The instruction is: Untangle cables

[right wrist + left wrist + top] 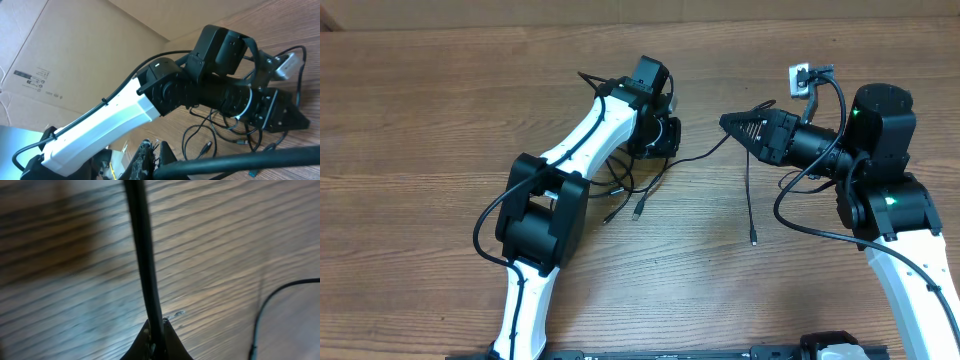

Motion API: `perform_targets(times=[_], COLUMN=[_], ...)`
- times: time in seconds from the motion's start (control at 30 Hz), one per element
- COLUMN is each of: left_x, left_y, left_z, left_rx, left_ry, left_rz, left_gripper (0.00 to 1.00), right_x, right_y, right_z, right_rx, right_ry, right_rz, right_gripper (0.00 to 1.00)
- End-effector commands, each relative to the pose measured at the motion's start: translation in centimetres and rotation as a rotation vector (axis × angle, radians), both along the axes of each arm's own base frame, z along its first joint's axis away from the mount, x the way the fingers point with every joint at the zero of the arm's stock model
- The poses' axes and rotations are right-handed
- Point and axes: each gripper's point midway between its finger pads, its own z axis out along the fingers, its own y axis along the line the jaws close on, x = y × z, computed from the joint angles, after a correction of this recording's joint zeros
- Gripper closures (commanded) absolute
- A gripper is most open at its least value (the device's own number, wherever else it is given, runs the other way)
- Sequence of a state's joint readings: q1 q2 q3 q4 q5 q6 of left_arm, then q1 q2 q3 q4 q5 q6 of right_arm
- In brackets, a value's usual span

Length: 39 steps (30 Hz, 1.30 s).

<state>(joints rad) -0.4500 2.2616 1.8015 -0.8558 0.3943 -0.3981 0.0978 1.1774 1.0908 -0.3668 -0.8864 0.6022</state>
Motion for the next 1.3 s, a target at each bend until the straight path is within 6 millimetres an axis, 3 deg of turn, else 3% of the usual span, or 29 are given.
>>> perform_targets(times=[0.0, 0.27, 0.43, 0.5, 0.73, 1.03, 1.17, 1.27], left_x=[1.0, 0.6, 0.3, 0.0, 0.1, -0.2, -0.8, -0.9], left_y=[2.9, 8.9, 14.5, 15.7, 16.7, 18.1, 17.8, 17.0], left_z=[-1.0, -1.5, -2.3, -2.4, -2.5, -4.4, -5.8, -5.8], left_rx=[0.069, 0.131, 0.316, 0.356, 0.391, 0.462, 0.442, 0.392], left_ry=[0.009, 0.111, 0.137, 0.149, 0.148, 0.126, 0.133, 0.145], left_rz=[0.062, 0.127, 0.184, 0.196, 0.206, 0.214, 0.211, 0.207], left_gripper=[0.96, 0.96, 0.96, 0.96, 0.96, 0.96, 0.96, 0.96], right_x=[0.0, -0.1, -0.3, -0.3, -0.2, 1.7, 2.3, 2.5], right_y=[-0.1, -0.2, -0.2, -0.2, -0.6, -5.0, -6.6, -8.3], right_z=[0.3, -0.1, -0.6, -0.5, -0.4, -0.5, -2.5, -5.9], right_rx=[0.0, 0.0, -0.005, -0.004, 0.0, 0.052, 0.013, -0.069], right_ry=[-0.017, 0.01, 0.035, 0.034, 0.036, 0.112, 0.191, 0.315], right_rz=[0.004, 0.0, 0.001, 0.002, -0.009, -0.169, -0.268, -0.385], right_gripper=[0.96, 0.96, 0.96, 0.96, 0.96, 0.96, 0.96, 0.96])
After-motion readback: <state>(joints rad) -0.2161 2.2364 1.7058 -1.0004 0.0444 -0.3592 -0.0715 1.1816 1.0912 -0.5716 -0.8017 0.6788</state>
